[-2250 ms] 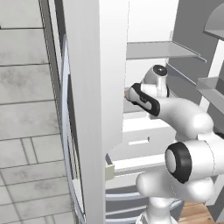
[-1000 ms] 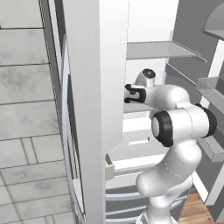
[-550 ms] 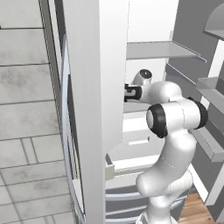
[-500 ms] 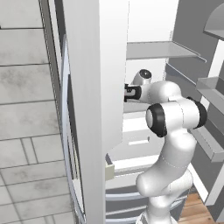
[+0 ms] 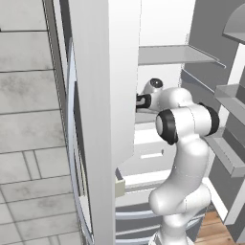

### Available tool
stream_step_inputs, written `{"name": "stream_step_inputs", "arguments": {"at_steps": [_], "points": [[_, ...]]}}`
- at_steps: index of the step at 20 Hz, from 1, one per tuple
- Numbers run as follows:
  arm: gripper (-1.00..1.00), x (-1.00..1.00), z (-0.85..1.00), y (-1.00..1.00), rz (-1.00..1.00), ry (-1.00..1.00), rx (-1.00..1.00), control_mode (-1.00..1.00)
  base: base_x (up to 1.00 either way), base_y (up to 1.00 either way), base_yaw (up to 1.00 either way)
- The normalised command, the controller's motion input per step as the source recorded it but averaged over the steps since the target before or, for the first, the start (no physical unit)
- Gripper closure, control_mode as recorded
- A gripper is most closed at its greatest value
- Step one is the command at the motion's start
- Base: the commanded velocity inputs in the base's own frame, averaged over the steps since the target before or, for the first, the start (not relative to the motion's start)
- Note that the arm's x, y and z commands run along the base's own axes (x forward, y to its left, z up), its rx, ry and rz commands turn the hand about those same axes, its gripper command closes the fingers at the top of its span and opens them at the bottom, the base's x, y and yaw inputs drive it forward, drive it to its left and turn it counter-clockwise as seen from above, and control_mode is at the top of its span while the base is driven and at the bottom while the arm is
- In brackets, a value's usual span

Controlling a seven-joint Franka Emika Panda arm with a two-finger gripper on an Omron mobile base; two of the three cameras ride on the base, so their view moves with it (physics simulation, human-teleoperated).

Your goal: Pick the egg and butter from the fridge and place them by the bowl for mixing.

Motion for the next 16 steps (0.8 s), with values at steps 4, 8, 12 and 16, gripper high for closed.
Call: {"name": "stream_step_inputs", "arguments": {"at_steps": [4,8,12,16], "points": [[-1.00,0.24,-0.10,-0.01,0.00,0.00,0.00,-1.00,0.00,0.00,0.00],[-1.00,0.20,-0.16,0.00,0.00,0.00,0.00,-1.00,0.00,0.00,0.00],[1.00,0.01,-0.22,0.00,0.02,0.00,-0.02,-1.00,0.00,0.00,0.00],[1.00,0.00,0.00,0.00,0.00,0.00,0.00,-1.00,0.00,0.00,0.00]]}}
